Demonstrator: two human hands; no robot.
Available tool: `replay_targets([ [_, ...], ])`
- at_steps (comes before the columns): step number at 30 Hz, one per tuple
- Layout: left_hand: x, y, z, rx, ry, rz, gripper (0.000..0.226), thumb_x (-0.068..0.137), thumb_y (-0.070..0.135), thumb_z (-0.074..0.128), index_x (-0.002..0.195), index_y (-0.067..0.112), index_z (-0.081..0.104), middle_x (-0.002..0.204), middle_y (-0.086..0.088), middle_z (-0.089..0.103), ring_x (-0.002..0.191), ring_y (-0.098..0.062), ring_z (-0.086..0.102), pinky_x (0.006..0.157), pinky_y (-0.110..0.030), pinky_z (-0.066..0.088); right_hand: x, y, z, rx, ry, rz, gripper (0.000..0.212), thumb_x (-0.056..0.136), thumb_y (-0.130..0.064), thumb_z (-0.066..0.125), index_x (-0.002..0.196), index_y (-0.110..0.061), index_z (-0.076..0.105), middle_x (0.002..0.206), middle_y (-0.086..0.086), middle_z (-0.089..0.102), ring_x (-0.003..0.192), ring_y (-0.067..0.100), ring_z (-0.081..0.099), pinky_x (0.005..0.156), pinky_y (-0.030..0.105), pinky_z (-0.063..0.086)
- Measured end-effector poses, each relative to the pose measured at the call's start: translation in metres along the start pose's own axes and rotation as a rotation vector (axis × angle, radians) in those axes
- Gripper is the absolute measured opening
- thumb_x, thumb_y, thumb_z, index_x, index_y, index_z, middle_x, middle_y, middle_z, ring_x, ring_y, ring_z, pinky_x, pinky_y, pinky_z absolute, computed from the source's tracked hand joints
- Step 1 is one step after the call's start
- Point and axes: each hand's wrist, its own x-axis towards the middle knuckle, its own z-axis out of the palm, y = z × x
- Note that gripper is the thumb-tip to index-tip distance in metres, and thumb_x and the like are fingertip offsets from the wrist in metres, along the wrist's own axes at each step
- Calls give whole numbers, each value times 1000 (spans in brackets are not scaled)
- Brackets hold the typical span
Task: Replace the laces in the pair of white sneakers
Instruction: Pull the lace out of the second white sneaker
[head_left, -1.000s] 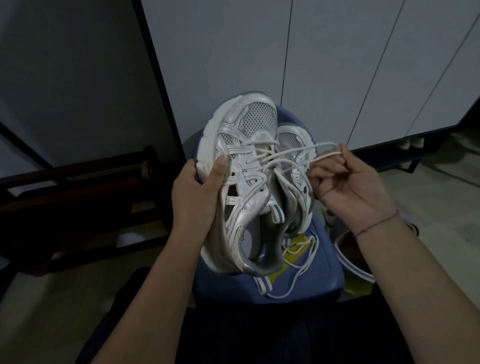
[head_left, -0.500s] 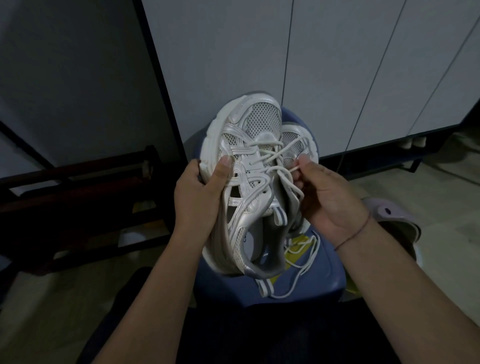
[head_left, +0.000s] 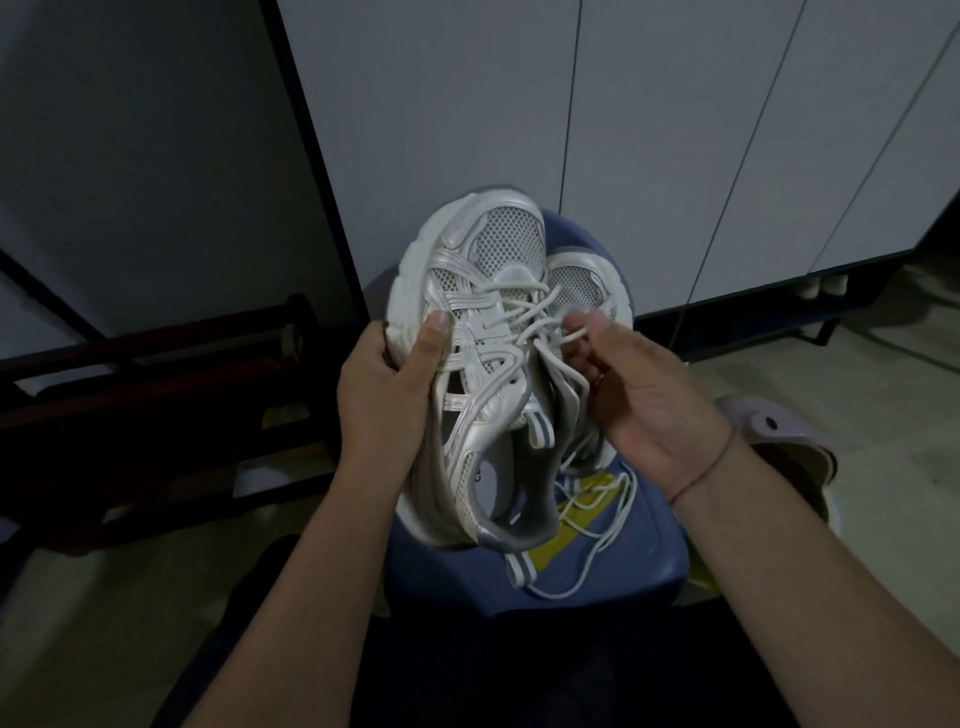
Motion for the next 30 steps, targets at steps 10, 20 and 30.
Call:
replay_targets([
  [10, 5, 0, -6, 5, -10, -13, 45, 86, 53, 62, 87, 7, 62, 86, -7, 70, 76, -15, 66, 65, -23, 51, 7, -8, -9, 59, 150, -105, 22, 92, -14, 53, 71, -8, 59, 56, -1, 57, 46, 4, 47, 46, 13, 44],
  [20, 2, 1, -2, -12, 19, -19, 31, 88, 48, 63, 79, 19, 60, 78, 6, 65, 61, 9, 57, 55, -6, 43, 2, 5, -4, -23, 115, -21, 12, 89, -16, 59, 85, -5, 64, 67, 2, 61, 52, 6, 55, 50, 17, 49],
  [30, -1, 0, -1, -13, -34, -18, 33, 86, 51, 64, 85, 18, 63, 84, 2, 70, 72, -2, 64, 61, -15, 51, -3, 6, 6, 93, 150, -18, 35, 92, -22, 54, 60, -10, 60, 54, 0, 53, 40, 5, 46, 41, 15, 44],
])
